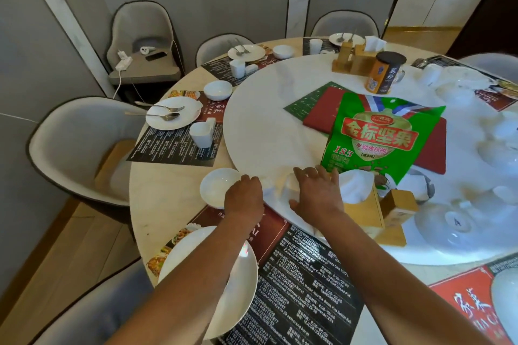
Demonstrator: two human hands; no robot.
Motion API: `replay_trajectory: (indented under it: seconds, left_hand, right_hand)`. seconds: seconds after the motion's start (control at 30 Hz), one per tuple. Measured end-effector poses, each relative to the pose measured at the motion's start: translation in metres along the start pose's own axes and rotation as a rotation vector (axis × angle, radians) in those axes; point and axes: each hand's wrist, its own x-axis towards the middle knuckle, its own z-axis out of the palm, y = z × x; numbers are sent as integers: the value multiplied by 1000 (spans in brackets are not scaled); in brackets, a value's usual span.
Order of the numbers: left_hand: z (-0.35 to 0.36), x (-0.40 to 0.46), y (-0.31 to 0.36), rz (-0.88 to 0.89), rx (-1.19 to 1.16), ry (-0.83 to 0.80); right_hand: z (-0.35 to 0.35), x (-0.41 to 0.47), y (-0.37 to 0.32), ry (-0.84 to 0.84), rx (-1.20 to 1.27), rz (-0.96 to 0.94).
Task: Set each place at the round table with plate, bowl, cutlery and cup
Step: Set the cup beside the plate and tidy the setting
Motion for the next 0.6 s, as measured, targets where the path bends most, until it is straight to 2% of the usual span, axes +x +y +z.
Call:
replay_trajectory:
  seconds: [0.1, 0.23, 0.3, 0.4, 0.6]
  left_hand:
    - [-9, -20, -12, 37, -34, 26]
    - [-11, -55, -12, 149, -48, 1]
    - [-5, -73, -9, 217, -29, -8]
    - [8, -92, -4, 318, -14, -42]
    - [19, -105, 6, 387, 77, -70]
  right_hand:
    - [-4, -15, -6, 61, 63, 15]
    - [-3, -55, -14, 325, 208, 43]
    - [2, -84, -19, 388, 247, 84]
    - [20, -126, -23, 277, 222, 119]
    - [44, -184, -21, -156, 310, 156]
